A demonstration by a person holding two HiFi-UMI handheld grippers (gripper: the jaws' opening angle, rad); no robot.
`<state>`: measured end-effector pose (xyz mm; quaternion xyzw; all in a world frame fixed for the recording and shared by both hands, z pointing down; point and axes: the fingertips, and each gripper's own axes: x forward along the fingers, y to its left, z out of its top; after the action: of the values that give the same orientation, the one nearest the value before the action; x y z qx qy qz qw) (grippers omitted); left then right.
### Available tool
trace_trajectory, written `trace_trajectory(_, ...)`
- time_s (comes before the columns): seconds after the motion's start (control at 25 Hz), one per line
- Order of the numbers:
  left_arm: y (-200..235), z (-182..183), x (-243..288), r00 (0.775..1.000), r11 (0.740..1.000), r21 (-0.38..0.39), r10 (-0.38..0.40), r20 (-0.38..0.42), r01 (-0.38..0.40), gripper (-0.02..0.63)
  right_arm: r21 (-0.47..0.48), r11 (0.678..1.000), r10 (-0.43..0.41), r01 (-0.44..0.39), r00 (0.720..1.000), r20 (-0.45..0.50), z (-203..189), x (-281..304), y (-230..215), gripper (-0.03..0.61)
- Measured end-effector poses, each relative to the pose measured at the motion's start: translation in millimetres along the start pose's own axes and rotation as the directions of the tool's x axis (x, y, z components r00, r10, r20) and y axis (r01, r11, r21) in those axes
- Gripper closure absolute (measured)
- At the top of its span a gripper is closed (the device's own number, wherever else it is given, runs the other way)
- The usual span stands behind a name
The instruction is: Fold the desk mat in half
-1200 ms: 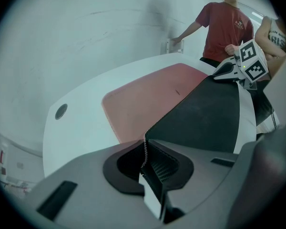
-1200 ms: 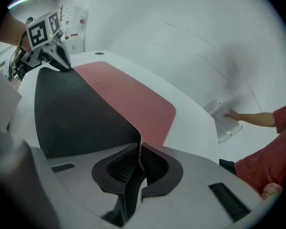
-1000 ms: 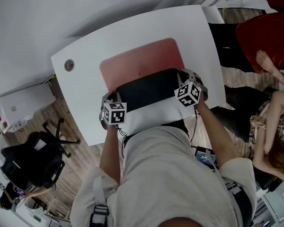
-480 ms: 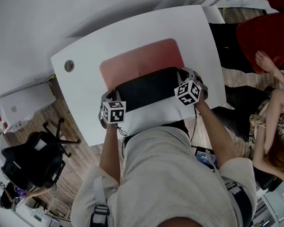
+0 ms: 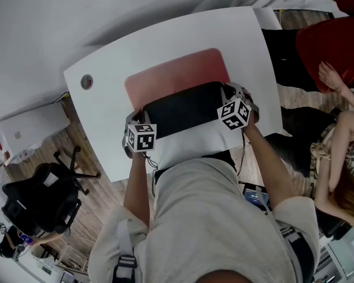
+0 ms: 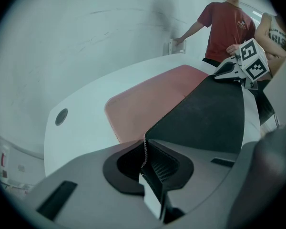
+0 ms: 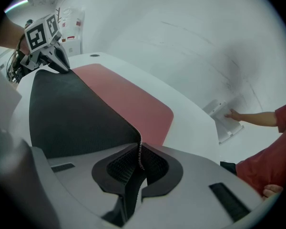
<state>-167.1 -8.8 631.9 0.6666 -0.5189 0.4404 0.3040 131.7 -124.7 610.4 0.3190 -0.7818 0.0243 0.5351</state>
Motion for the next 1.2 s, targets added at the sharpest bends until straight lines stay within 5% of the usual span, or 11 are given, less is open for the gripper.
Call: trace_trajectory(1.2,14.3,15.6,5.8,1.0,1.0,-0.012,0.026,0.002,-0.026,0.58,0.008,1.0,-0.003,0.003,1.0,0.018,15.7,9.4,-11.5,0.525)
